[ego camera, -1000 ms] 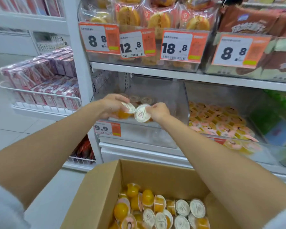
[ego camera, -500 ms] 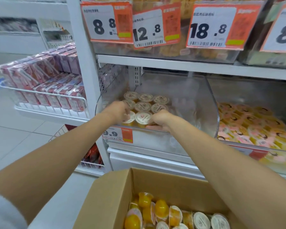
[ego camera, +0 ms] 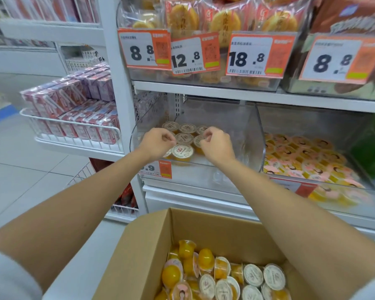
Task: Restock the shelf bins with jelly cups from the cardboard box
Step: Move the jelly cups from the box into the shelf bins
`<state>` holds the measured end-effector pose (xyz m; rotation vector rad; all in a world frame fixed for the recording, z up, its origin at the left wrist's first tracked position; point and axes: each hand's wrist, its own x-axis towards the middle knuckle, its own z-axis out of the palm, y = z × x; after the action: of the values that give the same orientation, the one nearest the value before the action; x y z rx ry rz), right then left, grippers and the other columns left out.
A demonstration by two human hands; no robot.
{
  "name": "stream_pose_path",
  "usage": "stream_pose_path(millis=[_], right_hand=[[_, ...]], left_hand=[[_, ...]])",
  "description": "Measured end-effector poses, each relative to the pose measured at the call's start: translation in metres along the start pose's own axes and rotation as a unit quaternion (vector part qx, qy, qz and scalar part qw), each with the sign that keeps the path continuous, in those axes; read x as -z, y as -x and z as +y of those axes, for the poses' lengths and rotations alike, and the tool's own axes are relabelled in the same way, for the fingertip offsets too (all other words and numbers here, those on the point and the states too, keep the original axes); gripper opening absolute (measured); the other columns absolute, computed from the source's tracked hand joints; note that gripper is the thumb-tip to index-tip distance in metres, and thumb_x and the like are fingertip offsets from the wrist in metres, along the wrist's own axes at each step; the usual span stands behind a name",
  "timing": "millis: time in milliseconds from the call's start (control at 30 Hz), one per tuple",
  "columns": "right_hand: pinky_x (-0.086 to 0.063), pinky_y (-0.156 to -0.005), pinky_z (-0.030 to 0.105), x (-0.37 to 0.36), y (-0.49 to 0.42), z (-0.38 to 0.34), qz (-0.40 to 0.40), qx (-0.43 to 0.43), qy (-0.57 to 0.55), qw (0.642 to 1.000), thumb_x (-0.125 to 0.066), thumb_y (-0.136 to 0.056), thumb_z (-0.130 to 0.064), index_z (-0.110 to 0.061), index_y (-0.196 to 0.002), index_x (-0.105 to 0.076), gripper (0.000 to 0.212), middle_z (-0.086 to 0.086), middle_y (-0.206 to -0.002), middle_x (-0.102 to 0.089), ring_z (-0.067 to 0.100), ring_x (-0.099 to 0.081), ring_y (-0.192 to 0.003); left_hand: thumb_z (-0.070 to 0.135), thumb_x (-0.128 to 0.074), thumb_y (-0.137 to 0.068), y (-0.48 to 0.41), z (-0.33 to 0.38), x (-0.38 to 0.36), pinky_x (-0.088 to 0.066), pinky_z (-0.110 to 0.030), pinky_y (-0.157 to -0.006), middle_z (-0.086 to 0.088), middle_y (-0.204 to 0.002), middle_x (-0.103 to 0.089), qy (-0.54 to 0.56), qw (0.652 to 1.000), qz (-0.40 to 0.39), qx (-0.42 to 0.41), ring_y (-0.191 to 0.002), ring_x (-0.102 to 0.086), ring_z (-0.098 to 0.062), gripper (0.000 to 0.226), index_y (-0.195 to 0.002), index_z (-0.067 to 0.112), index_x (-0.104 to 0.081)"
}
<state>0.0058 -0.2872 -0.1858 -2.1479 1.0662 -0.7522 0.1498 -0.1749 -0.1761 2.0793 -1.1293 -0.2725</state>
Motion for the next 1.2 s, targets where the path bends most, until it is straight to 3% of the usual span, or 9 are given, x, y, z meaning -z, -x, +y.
stream_pose_path(millis=[100, 233, 367, 500, 600, 733, 867, 1000, 1200], right_hand=[[-0.046, -0.062, 0.036, 0.026, 0.041, 0.009, 0.018, 0.115, 0.023, 0.993, -0.053, -0.081, -0.010, -0.016, -0.088, -0.053, 0.010, -0.006, -0.065, -0.054, 0.023, -0.056, -0.068], [-0.045, -0.060, 0.036, 0.042, 0.098, 0.054, -0.013, 0.145, 0.063, 0.987, -0.056, -0.082, -0.012, -0.017, -0.084, -0.055, 0.005, -0.007, -0.063, -0.053, 0.022, -0.055, -0.065], [-0.046, -0.063, 0.032, 0.037, 0.148, 0.132, -0.142, 0.038, 0.127, 0.981, -0.055, -0.084, -0.016, -0.020, -0.086, -0.059, 0.006, -0.003, -0.075, -0.062, 0.020, -0.058, -0.074], [-0.053, -0.078, 0.032, 0.029, 0.186, 0.212, -0.270, -0.090, 0.165, 0.944, -0.050, -0.089, -0.013, -0.019, -0.102, -0.063, 0.019, -0.002, -0.093, -0.063, 0.017, -0.061, -0.087], [-0.051, -0.067, 0.030, 0.018, 0.209, 0.266, -0.310, -0.191, 0.153, 0.919, -0.050, -0.088, -0.013, -0.014, -0.111, -0.063, 0.026, 0.004, -0.095, -0.065, 0.018, -0.061, -0.080], [-0.046, -0.071, 0.031, -0.013, 0.234, 0.308, -0.341, -0.270, 0.098, 0.895, -0.061, -0.086, -0.018, -0.006, -0.107, -0.061, 0.024, 0.007, -0.091, -0.061, 0.020, -0.056, -0.081], [-0.043, -0.076, 0.030, -0.060, 0.246, 0.319, -0.359, -0.315, 0.021, 0.878, -0.071, -0.082, -0.040, -0.020, -0.086, -0.058, 0.025, -0.002, -0.082, -0.057, 0.018, -0.055, -0.082], [-0.044, -0.093, 0.032, -0.102, 0.255, 0.319, -0.372, -0.333, 0.021, 0.866, -0.071, -0.082, -0.044, -0.009, -0.133, -0.049, 0.065, 0.008, -0.128, -0.058, 0.025, -0.055, -0.119], [-0.048, -0.091, 0.034, -0.109, 0.255, 0.326, -0.271, -0.389, 0.010, 0.880, -0.061, -0.088, -0.018, -0.009, -0.132, -0.052, 0.046, 0.012, -0.124, -0.062, 0.030, -0.058, -0.113]], left_hand=[[0.011, -0.067, -0.082, 0.030, 0.030, -0.010, -0.041, -0.019, -0.058, 0.007, -0.062, -0.057, 0.046, 0.999, -0.001, -0.010, -0.057, -0.050, -0.005, 0.012, -0.072, 0.017, -0.065], [0.007, -0.068, -0.079, 0.072, 0.058, -0.048, -0.041, -0.019, -0.055, 0.001, -0.066, -0.061, 0.062, 0.994, -0.085, -0.018, -0.056, -0.051, -0.007, 0.008, -0.072, 0.011, -0.065], [0.010, -0.067, -0.080, 0.111, 0.038, -0.119, -0.050, -0.026, -0.070, 0.000, -0.078, -0.067, -0.012, 0.974, -0.226, 0.012, -0.076, -0.061, -0.013, 0.005, -0.076, 0.012, -0.070], [0.010, -0.059, -0.087, 0.144, -0.010, -0.200, -0.052, -0.029, -0.086, -0.007, -0.106, -0.070, -0.103, 0.936, -0.327, 0.072, -0.101, -0.065, -0.020, 0.018, -0.097, 0.004, -0.073], [0.010, -0.056, -0.089, 0.163, -0.045, -0.255, -0.049, -0.028, -0.087, -0.005, -0.122, -0.064, -0.170, 0.906, -0.377, 0.090, -0.111, -0.060, -0.023, 0.027, -0.114, 0.009, -0.067], [0.006, -0.058, -0.083, 0.175, -0.080, -0.310, -0.049, -0.038, -0.095, -0.003, -0.134, -0.056, -0.308, 0.869, -0.387, 0.019, -0.121, -0.053, -0.027, 0.058, -0.134, 0.031, -0.048], [-0.004, -0.055, -0.083, 0.177, -0.096, -0.337, -0.029, -0.044, -0.112, 0.000, -0.160, -0.018, -0.390, 0.806, -0.440, -0.063, -0.142, -0.026, -0.026, 0.087, -0.151, 0.037, -0.019], [-0.005, -0.053, -0.086, 0.175, -0.103, -0.348, -0.026, -0.040, -0.107, -0.001, -0.155, -0.027, -0.449, 0.772, -0.431, -0.131, -0.138, -0.028, -0.024, 0.084, -0.150, 0.037, -0.021], [0.006, -0.053, -0.091, 0.161, -0.111, -0.350, -0.032, -0.035, -0.099, -0.006, -0.126, -0.051, -0.418, 0.794, -0.388, -0.211, -0.119, -0.042, -0.026, 0.054, -0.138, 0.030, -0.042]])
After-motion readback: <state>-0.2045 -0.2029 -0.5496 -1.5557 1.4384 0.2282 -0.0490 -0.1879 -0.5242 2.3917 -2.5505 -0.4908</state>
